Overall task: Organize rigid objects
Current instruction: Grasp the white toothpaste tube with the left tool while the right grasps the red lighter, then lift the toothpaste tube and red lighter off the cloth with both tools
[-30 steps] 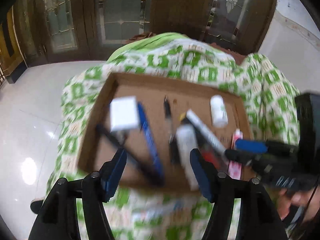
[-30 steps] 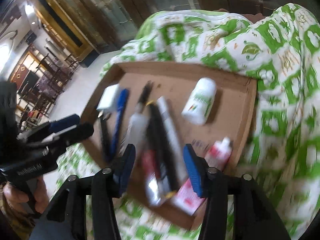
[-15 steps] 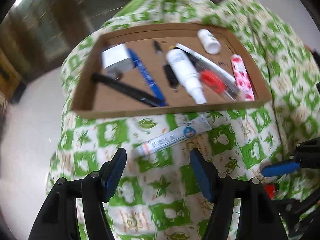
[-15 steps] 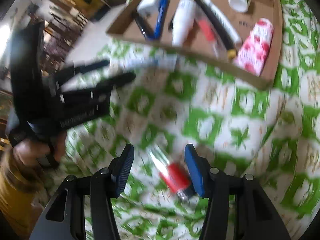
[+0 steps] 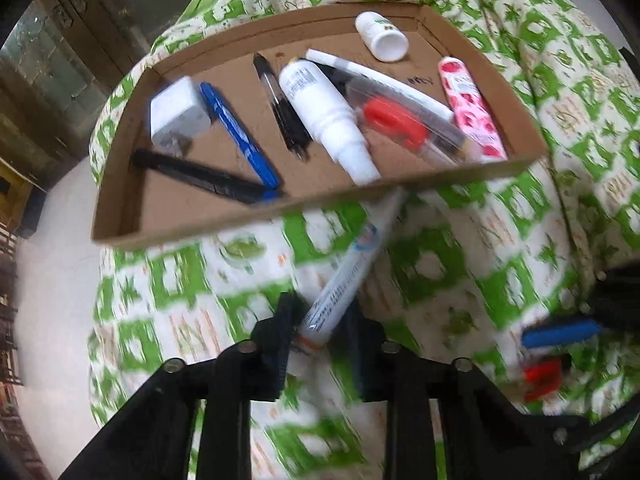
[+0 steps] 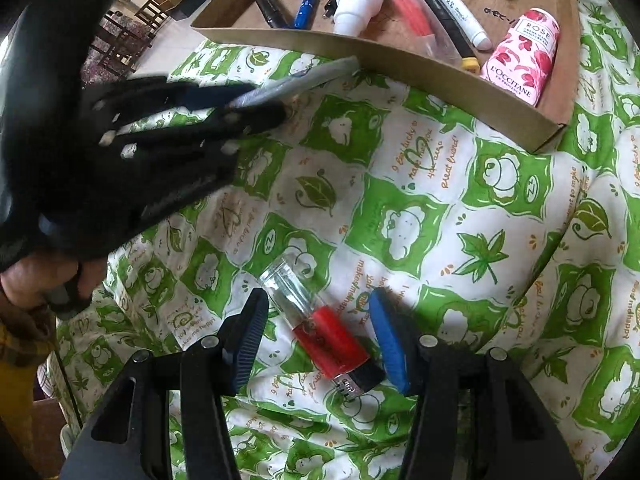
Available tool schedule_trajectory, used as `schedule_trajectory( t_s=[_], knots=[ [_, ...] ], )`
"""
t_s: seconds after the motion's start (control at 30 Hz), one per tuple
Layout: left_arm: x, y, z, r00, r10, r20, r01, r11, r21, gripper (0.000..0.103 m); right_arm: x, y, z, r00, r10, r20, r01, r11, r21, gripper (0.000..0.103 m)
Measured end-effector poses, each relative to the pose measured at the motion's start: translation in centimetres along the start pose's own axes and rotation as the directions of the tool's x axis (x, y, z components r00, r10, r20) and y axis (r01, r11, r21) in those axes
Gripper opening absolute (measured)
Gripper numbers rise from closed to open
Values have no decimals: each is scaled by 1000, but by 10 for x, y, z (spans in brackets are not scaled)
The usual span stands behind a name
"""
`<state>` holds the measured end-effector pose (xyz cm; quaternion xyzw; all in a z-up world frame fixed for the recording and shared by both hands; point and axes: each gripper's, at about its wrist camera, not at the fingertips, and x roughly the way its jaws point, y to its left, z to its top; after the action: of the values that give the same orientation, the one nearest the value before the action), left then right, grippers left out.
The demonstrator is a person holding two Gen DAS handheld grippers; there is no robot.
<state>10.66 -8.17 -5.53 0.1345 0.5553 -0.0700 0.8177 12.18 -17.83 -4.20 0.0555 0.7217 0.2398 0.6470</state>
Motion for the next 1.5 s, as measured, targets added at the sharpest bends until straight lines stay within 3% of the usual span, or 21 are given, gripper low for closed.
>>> schedule_trajectory(
  t_s=[0.13, 0.3, 0.4, 0.5, 0.6, 0.67, 0.73, 0.87, 0.97, 1.13, 1.27, 1.4, 1.47, 1.5],
  knots=[
    [-10, 12, -27, 998, -63, -30, 58, 990, -128, 14, -1, -5, 1, 1000, 13, 0, -13, 1000, 5, 52],
    [-21, 41, -77, 988, -153, 4, 146, 933, -328, 14, 1, 0, 0, 1000, -23, -13, 23, 999, -43, 51],
    [-23, 55, -87, 978, -207, 41, 205, 887, -414, 15, 8, 12, -4, 996, -85, -14, 83, 992, -97, 51],
    [-22, 63, -90, 976, -209, 55, 211, 870, -445, 15, 16, 26, -8, 983, -183, 1, 179, 965, -190, 49],
    [-19, 71, -87, 977, -205, 55, 208, 871, -444, 15, 19, 36, -12, 968, -247, 34, 248, 938, -244, 43],
    [-21, 64, -85, 977, -202, 65, 209, 874, -439, 19, 15, 36, -12, 969, -241, 58, 248, 939, -238, 29],
    [-22, 57, -83, 977, -201, 74, 213, 875, -434, 24, 7, 38, -12, 975, -206, 87, 221, 951, -217, 23],
    [-26, 53, -74, 976, -194, 96, 217, 883, -417, 38, -14, 31, -7, 979, -104, 174, 132, 978, -160, 23],
    [-23, 50, -68, 977, -183, 106, 210, 890, -405, 43, -16, 24, -2, 983, -58, 175, 81, 989, -128, 23],
    [-11, 38, -53, 990, -119, 80, 139, 924, -356, 43, 2, 23, -2, 992, -81, 99, 91, 991, -99, 24],
    [-10, 29, -49, 995, -65, 73, 86, 943, -320, 16, 2, 28, -4, 992, -86, 92, 96, 989, -109, 34],
    [-11, 35, -53, 994, -76, 80, 99, 935, -340, 16, 3, 27, -2, 990, -108, 89, 118, 986, -116, 32],
    [-12, 32, -54, 995, -64, 77, 86, 941, -329, 16, 3, 28, -3, 986, -136, 99, 147, 983, -113, 22],
    [-12, 31, -55, 995, -58, 76, 80, 943, -323, 16, 3, 25, -2, 985, -137, 102, 148, 983, -110, 22]
  ],
)
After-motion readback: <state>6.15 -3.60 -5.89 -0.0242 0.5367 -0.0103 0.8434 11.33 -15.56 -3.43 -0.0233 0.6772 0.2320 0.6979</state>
